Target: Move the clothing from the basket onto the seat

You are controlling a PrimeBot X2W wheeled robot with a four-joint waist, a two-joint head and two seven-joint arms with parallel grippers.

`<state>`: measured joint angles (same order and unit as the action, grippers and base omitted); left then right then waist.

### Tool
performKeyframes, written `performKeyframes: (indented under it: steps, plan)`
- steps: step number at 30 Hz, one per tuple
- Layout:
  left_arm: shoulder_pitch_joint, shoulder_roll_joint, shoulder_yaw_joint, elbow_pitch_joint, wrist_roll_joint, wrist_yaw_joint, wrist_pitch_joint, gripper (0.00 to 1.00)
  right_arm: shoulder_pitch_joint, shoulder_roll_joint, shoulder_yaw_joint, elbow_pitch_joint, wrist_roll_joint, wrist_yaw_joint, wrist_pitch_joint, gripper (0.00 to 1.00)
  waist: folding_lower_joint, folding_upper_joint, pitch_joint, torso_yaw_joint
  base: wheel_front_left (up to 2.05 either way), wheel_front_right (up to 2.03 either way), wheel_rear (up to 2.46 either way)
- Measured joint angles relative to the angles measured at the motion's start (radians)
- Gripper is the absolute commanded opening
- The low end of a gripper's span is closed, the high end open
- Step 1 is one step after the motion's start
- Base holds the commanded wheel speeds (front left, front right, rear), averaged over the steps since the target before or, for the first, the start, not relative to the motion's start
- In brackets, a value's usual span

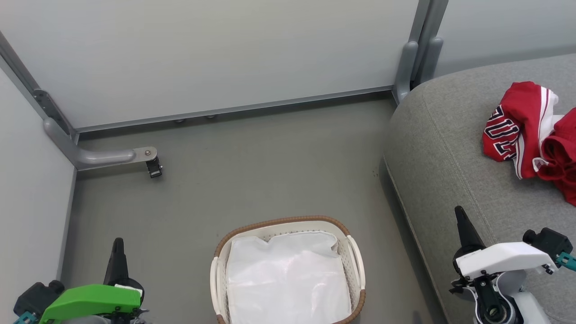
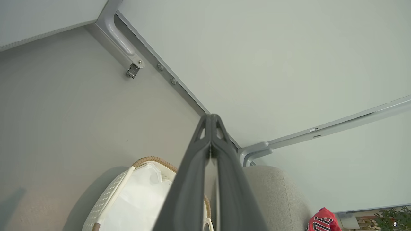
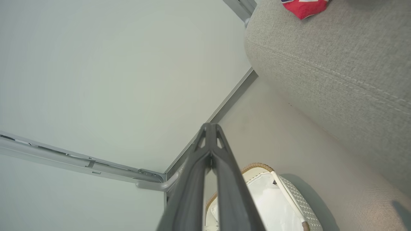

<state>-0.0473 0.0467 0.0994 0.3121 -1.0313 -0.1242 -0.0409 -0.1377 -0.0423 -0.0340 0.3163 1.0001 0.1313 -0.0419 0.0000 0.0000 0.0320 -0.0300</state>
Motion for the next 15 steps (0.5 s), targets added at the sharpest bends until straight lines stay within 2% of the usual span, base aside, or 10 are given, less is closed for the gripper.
performKeyframes:
  steps: [15]
  plan:
    - [-0.015,0.0,0.003,-0.017,-0.155,0.0,0.041,0.0,0.004,-0.001,-0.021,-0.019,0.162,0.0,0.042,0.0,0.0,0.0,-0.006,0.006,0.0,0.0,0.0]
